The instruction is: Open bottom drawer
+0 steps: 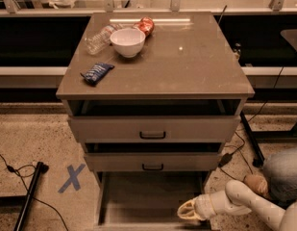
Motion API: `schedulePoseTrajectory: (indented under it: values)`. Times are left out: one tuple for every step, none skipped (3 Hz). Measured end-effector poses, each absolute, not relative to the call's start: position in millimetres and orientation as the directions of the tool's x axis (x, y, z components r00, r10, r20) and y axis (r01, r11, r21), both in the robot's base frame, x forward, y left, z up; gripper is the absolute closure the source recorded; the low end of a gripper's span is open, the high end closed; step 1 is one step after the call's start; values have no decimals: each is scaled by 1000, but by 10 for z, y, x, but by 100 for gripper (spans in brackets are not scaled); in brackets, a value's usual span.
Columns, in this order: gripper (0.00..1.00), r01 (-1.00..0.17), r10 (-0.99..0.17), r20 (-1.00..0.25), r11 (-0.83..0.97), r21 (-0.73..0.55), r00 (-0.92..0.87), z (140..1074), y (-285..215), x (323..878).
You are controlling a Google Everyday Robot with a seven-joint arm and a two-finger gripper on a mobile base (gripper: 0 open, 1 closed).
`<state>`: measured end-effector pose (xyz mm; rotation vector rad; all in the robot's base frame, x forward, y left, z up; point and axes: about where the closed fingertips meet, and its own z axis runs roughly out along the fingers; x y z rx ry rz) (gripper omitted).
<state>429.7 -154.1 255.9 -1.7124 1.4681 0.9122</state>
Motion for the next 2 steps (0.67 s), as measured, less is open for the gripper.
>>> schedulePoseTrajectory:
  values:
    - [96,-992,-473,-872,-60,-113,128,2945,-1500,4369]
    - [74,-992,-472,-873,-64,-108,126,2907,-1484,4364]
